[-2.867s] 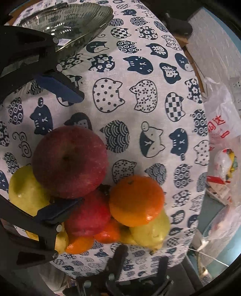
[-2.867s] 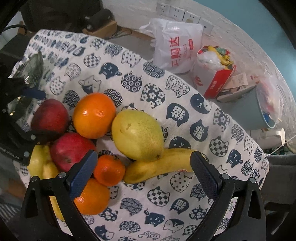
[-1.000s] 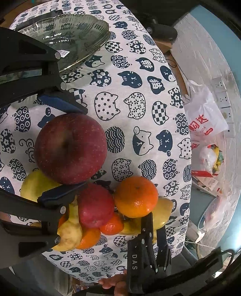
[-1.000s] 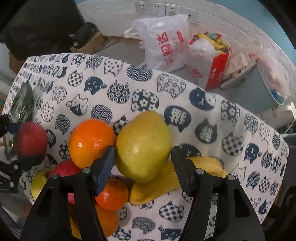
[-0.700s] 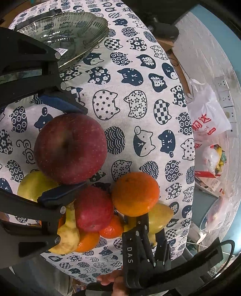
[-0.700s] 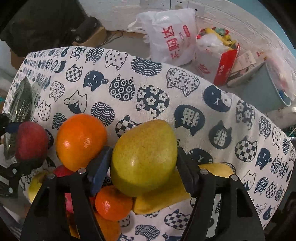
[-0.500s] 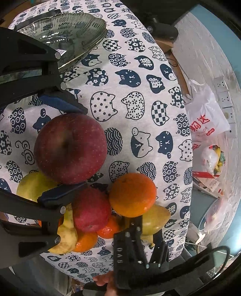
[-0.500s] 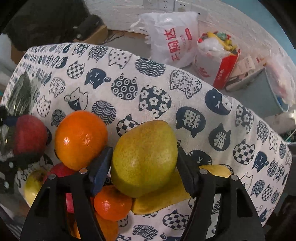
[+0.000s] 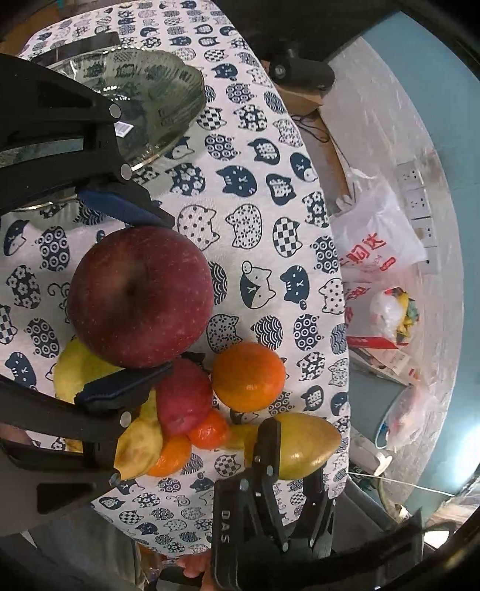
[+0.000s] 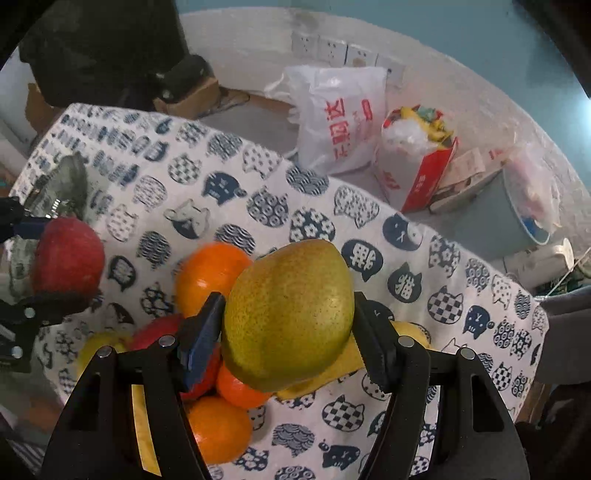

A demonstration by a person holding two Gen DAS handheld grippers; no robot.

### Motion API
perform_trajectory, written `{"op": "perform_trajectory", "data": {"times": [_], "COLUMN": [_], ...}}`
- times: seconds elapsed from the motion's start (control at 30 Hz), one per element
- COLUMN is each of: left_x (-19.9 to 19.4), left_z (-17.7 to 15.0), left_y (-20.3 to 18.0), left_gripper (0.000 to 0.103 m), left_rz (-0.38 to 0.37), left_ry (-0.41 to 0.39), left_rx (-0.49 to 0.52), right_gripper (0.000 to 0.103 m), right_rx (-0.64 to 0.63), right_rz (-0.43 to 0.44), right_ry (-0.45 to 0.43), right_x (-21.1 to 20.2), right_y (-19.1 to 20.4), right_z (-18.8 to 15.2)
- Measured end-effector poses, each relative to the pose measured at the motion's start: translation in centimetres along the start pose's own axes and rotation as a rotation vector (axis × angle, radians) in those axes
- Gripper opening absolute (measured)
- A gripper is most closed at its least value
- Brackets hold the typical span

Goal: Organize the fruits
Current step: 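Lift the red apple with the left tool while the right tool carries the yellow pear over the plate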

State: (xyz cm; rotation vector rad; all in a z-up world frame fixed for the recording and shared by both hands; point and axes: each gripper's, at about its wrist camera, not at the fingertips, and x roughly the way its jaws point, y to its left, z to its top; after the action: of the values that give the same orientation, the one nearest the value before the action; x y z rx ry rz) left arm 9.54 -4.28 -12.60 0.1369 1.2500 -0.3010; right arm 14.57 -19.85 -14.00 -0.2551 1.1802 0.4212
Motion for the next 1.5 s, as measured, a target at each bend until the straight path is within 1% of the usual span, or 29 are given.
{"op": "perform_trajectory", "data": {"times": [0.3,0.63,0.83,1.13,1.4,1.5], "left_x": [-3.3,-6.3,-7.3,-7.7,-6.7,-6.1], "left_z": [-1.3,-3.4,-5.1,-8.2,-11.0,-11.8], "left_y": [1.5,4.5,7.0,11.6,15.7,16.9], "left_gripper": [0.073,0.073,0.073,0.073,0.073,0.073], "left_rz": [0.003,0.016,0.031,0.069,0.105,0.116], "left_ry": [-0.056,-0.094,-0.111,-0.110,-0.076,-0.063], "left_rx": [-0.027,-0.088,-0.128,-0.205,-0.274,-0.286], "right_gripper": [0.068,0.068,0.068,0.068,0.068,0.068], "right_rx": [-0.023,-0.064,-0.106,-0.178,-0.244,-0.268], "right_rz": [0.037,0.097,0.136,0.195,0.244,0.257], "right_ry": [-0.084,-0.134,-0.137,-0.122,-0.083,-0.064], "right_x": [-4.3,-6.3,-6.1,-5.0,-2.9,-1.8], "right_y": [2.9,7.4,10.6,16.0,21.2,23.1], "right_z": [0.8,2.3,3.6,5.4,6.6,6.9]}}
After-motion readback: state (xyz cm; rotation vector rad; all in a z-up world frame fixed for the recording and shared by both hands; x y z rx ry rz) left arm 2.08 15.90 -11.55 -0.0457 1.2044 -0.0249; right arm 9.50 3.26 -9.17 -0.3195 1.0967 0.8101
